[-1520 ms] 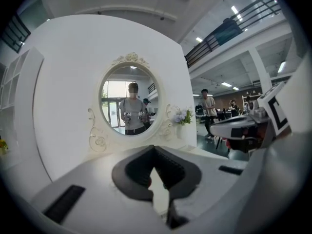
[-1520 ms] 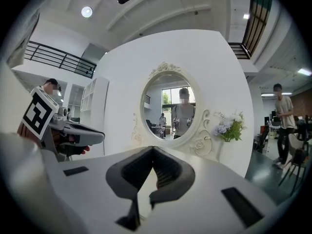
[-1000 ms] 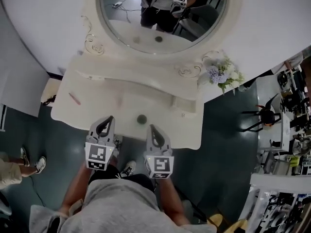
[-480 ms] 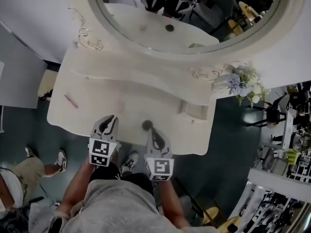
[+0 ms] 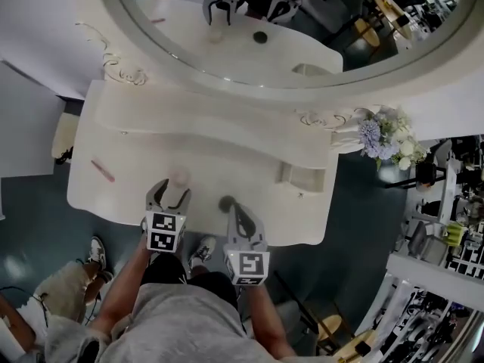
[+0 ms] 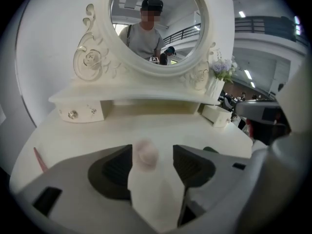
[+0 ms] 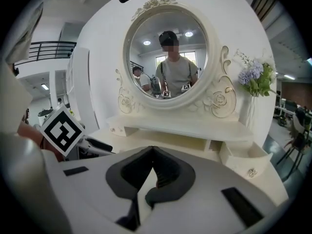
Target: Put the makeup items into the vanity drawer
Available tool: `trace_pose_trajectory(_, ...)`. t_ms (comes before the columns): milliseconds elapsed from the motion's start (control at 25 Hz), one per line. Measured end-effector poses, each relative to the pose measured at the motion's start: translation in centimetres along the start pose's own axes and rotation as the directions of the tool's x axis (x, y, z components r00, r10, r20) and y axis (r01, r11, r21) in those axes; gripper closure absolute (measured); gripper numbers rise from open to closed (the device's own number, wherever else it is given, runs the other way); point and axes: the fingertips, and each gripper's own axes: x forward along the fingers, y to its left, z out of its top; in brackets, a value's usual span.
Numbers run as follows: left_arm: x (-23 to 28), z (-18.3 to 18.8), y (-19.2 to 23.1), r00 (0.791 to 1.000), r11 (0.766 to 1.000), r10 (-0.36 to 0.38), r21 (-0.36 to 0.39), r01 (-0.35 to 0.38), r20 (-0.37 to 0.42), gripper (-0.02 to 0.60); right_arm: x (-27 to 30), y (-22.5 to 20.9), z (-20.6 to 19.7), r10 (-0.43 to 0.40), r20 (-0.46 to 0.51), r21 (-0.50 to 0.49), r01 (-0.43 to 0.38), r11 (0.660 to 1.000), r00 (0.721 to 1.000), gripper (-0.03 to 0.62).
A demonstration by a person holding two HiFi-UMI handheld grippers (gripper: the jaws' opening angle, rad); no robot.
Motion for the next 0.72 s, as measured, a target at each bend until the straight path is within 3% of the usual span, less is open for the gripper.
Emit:
trace_pose_trajectory(400,3.6,-2.1,0.9,0.995,1.0,0.027,-0.006,-0.028,-0.095,0.342,1.0,-1.1,-1.2,-0.027,-0.04,0.03,0.028,0.999,0.999,0.582)
trace_pose_trajectory(720,4.0,-2.8,0.9,0.991,0.997,0.036,0.07,-0.027,-0.128,0.439,1.6,-1.2,-1.1,-0.027,-0.044,0.033,0.029,0.999,0.999,0.582)
